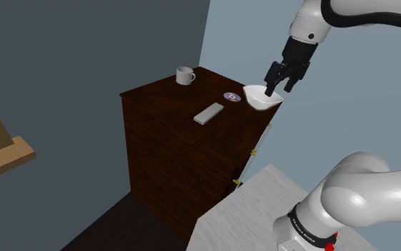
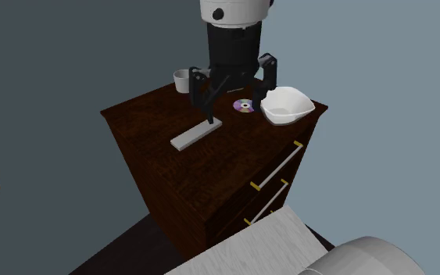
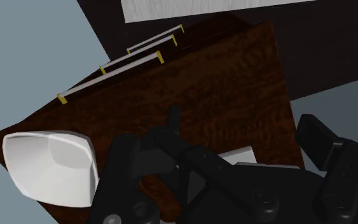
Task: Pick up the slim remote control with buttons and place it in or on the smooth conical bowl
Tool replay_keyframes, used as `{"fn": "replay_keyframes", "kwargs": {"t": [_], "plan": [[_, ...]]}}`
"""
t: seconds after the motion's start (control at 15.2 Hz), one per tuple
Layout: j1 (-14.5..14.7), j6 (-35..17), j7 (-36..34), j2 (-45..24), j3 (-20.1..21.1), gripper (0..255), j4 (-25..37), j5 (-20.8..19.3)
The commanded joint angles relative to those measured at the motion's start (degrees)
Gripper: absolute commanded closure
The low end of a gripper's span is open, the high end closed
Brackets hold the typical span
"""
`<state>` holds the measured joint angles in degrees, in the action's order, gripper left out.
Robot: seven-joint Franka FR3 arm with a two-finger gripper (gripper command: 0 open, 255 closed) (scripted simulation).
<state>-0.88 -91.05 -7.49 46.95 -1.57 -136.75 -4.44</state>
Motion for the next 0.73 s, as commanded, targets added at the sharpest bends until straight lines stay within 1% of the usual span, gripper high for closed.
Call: {"fn": "replay_keyframes", "kwargs": {"t": [0.0,0.33,0.66], "plan": [[0.0,0.0,0.0,0.0,0.0,0,0.0,0.0],[-2.0,-8.7,-10.2,-8.8,3.1,0,-0.4,2.3],[-4.1,-16.5,-20.0,-19.0,5.5,0,1.6,3.6]]}}
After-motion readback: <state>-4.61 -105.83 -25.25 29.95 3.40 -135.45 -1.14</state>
